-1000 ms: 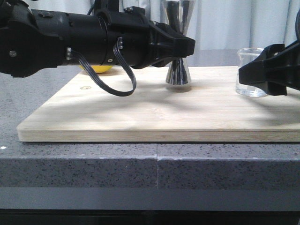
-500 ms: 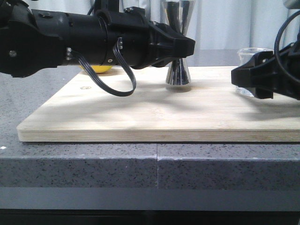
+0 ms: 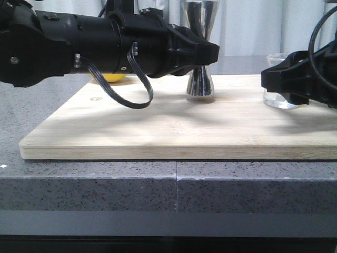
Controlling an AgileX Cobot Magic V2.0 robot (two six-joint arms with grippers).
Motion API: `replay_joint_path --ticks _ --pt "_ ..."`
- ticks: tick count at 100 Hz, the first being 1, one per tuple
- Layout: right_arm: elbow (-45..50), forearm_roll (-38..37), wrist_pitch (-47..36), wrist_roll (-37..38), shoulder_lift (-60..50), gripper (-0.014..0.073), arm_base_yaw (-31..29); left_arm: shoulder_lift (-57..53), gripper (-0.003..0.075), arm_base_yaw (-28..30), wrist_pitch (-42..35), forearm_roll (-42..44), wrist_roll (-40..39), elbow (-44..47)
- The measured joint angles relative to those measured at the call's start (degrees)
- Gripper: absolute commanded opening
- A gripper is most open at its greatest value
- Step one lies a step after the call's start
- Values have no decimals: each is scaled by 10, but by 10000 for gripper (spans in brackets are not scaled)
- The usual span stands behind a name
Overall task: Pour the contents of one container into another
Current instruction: 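Reach the right gripper to the glass beaker and grasp it, then lift the beaker with the right gripper over the jigger's upper cup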
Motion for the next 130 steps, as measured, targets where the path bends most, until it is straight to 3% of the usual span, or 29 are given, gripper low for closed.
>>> replay_joint_path --ticks 45,89,130 --pt "-7 -1 5 -6 -17 250 0 0 -21 0 1 41 -24 0" --pt "-121 -9 176 -114 -105 250 1 -7 -21 0 -1 79 -40 0" --pt "-209 -129 311 -130 -139 250 1 -14 -21 0 -18 132 -88 0"
